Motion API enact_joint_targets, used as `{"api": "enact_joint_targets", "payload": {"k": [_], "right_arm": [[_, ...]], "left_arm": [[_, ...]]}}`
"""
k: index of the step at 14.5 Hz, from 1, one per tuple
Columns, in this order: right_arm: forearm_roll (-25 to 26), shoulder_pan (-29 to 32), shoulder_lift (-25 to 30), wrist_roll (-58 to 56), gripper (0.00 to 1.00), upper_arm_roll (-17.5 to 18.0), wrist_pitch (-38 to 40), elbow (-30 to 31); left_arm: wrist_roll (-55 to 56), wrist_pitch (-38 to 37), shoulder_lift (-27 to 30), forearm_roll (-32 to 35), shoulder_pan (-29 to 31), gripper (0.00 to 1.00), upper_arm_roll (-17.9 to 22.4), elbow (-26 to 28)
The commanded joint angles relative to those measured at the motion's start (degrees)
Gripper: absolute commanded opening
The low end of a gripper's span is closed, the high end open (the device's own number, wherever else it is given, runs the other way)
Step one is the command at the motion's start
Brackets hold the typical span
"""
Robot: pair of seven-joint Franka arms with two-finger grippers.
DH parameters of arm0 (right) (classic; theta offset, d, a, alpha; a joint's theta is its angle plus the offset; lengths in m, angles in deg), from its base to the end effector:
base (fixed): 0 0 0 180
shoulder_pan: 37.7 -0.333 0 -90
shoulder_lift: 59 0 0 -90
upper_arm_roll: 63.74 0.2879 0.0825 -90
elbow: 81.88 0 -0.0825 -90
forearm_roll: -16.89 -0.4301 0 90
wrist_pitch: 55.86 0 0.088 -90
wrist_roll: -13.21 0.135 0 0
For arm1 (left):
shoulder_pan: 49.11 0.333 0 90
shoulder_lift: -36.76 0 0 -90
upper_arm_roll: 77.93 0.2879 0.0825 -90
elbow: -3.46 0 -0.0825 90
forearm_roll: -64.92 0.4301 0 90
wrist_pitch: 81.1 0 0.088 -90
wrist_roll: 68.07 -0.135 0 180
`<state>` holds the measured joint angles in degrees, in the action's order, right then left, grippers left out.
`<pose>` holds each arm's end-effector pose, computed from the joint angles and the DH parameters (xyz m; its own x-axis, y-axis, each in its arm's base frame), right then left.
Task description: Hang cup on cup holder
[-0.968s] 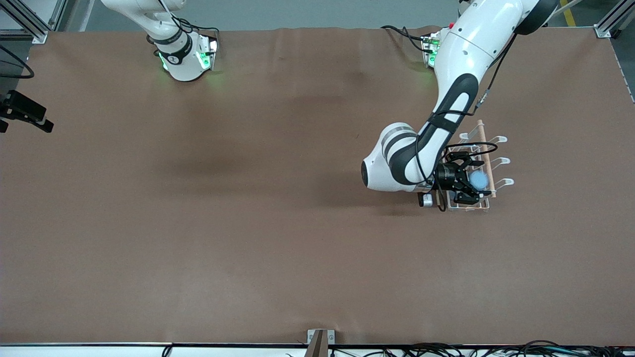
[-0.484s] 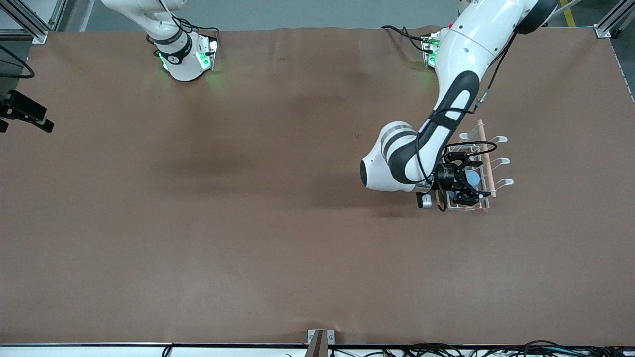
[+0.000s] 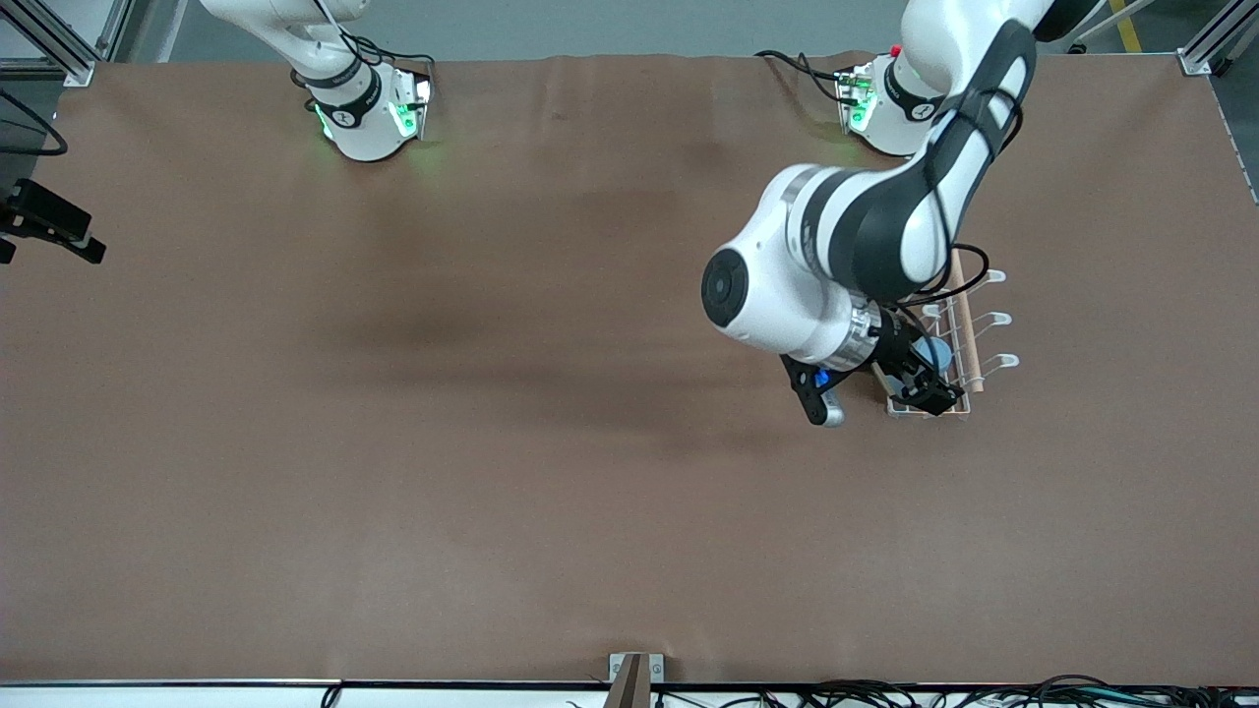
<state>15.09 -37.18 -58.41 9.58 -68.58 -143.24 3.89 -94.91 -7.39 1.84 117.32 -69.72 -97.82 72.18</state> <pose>0.5921 -0.0514 0.6086 0.9988 -0.0287 0.0403 -0.0276 -0.9992 -0.0297 0.6331 -0.3083 0.3925 0.4579 -0.6072 -0.6494 -0.8859 -0.2509 -0.3901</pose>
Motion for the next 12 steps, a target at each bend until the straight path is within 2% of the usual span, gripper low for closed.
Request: {"api": "enact_joint_targets", "payload": {"k": [1,5,7,10,12], "right_arm": [[1.18,-0.08,0.99,0.46,1.0,0.28,-0.69,0.63],[1.18,-0.08,0.99,0.46,1.0,0.28,-1.22,0.62],[1.09,0.1,0.99,0.46,1.0,0.28,-1.04,0.62],[1.18,0.1,0.99,0.46,1.0,0.28,-1.22,0.62],[1.18,0.19,0.99,0.46,1.0,0.28,-1.04,0.71]], "left_arm": [[10.01,3.27,2.56,-6.57,0.92,1.0,-0.58,-1.22],[29.18,6.8,10.46,-23.89,7.15,1.0,-0.41,-1.13],[35.08,6.71,13.81,-28.21,9.88,1.0,-0.32,-0.96],[37.82,6.71,17.68,-36.11,14.27,1.0,0.2,-0.61],[37.57,6.63,18.22,-38.51,17.26,1.0,-0.23,-0.52]]}}
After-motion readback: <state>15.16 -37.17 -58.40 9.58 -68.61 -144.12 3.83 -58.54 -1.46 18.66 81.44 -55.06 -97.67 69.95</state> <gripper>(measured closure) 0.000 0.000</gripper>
